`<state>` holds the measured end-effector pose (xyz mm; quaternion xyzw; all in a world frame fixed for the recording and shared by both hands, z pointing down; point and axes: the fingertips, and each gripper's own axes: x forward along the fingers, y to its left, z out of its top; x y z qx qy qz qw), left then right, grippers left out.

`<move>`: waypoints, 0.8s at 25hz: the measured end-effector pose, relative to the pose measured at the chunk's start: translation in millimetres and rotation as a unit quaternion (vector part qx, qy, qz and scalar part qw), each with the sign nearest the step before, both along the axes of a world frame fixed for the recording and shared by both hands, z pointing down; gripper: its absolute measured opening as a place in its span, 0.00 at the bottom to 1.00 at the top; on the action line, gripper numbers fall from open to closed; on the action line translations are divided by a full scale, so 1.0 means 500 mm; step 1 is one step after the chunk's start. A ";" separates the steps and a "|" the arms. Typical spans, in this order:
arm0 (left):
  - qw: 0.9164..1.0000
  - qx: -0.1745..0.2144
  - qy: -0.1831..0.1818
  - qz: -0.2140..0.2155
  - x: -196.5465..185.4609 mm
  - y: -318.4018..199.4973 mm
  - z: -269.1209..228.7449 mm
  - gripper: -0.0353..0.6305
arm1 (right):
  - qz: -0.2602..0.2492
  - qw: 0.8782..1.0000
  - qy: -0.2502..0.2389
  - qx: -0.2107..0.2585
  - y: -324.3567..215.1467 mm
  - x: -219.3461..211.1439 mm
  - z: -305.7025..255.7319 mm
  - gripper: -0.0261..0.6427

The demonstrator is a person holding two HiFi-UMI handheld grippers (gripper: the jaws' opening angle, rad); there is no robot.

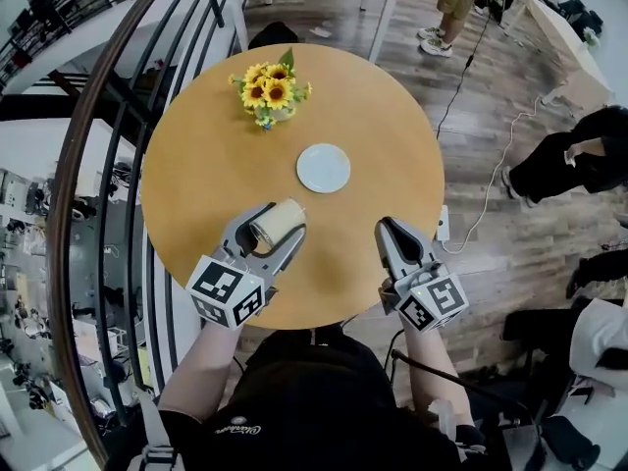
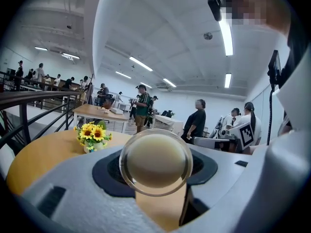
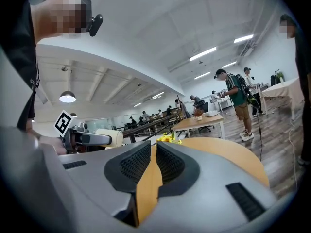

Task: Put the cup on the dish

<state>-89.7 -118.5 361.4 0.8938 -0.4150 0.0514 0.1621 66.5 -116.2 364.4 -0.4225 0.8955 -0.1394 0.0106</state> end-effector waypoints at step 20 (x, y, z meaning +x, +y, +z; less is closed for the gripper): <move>0.996 -0.085 -0.016 -0.013 0.047 -0.070 0.214 0.44 | -0.009 0.997 0.013 -0.080 -0.030 0.025 0.208 0.08</move>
